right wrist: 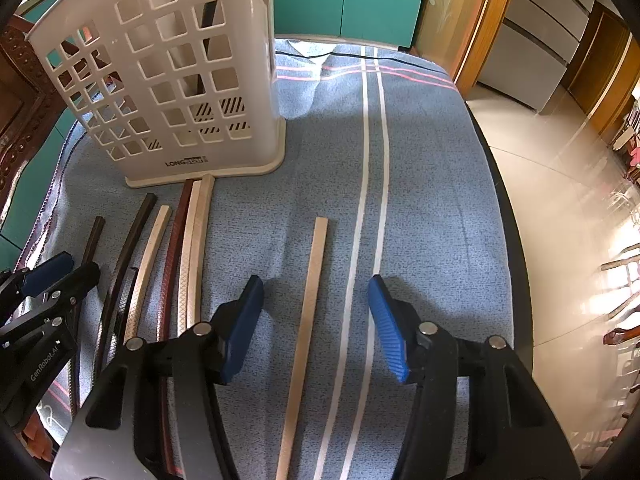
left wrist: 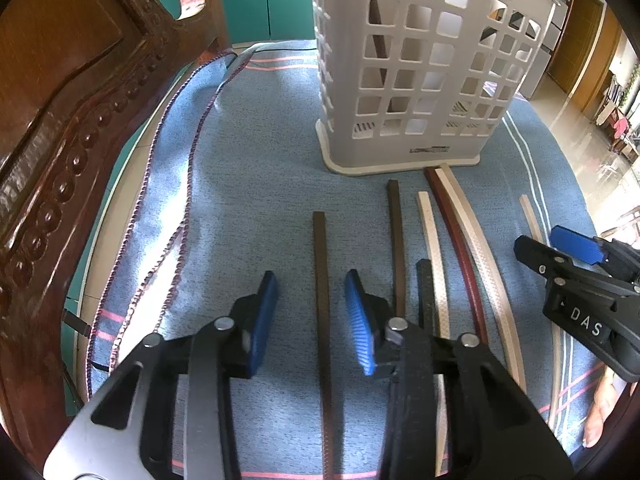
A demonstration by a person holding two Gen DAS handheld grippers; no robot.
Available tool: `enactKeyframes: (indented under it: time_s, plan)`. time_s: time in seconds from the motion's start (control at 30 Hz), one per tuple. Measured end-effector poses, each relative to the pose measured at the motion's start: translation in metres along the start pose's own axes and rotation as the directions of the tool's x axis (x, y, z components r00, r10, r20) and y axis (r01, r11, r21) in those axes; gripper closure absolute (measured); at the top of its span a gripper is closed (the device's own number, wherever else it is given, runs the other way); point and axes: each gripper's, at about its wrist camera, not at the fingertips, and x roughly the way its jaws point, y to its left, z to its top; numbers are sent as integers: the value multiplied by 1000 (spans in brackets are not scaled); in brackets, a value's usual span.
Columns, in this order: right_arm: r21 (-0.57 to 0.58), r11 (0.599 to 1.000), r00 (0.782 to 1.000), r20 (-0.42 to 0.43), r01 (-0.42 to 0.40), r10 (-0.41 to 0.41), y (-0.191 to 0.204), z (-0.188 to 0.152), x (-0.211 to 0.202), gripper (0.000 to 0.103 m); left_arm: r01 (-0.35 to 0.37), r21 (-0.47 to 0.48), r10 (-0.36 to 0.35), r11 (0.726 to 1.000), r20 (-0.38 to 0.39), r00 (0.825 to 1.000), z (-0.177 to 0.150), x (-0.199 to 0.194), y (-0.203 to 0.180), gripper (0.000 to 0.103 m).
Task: Organize utensils
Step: 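Close the left tool on a dark brown chopstick while the right tool grasps a light wooden one, then lift both held chopsticks and carry them above the white caddy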
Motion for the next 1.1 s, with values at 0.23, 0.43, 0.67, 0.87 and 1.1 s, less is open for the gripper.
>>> enactKeyframes:
  time_s: [0.23, 0.43, 0.67, 0.87, 1.1]
  plan:
    - [-19, 998, 999, -1, -52, 52, 9, -1, -4, 94, 27, 8, -27, 1000, -1, 1000, 0, -1, -7, 96]
    - [9, 994, 995, 5, -105, 105, 2, -2, -9, 96, 66, -5, -66, 998, 11, 998, -3, -8, -7, 96]
    - [32, 988, 982, 114, -154, 149, -18, -5, -60, 96, 124, -2, -123, 992, 107, 987, 0, -58, -8, 96]
    - [35, 974, 947, 245, -224, 209, -40, -1, -120, 96, 173, -20, -161, 985, 266, 950, 12, -122, 5, 96]
    - [-10, 953, 878, 387, -302, 282, -45, 2, -184, 96, 234, -33, -193, 972, 458, 868, 23, -193, 15, 96]
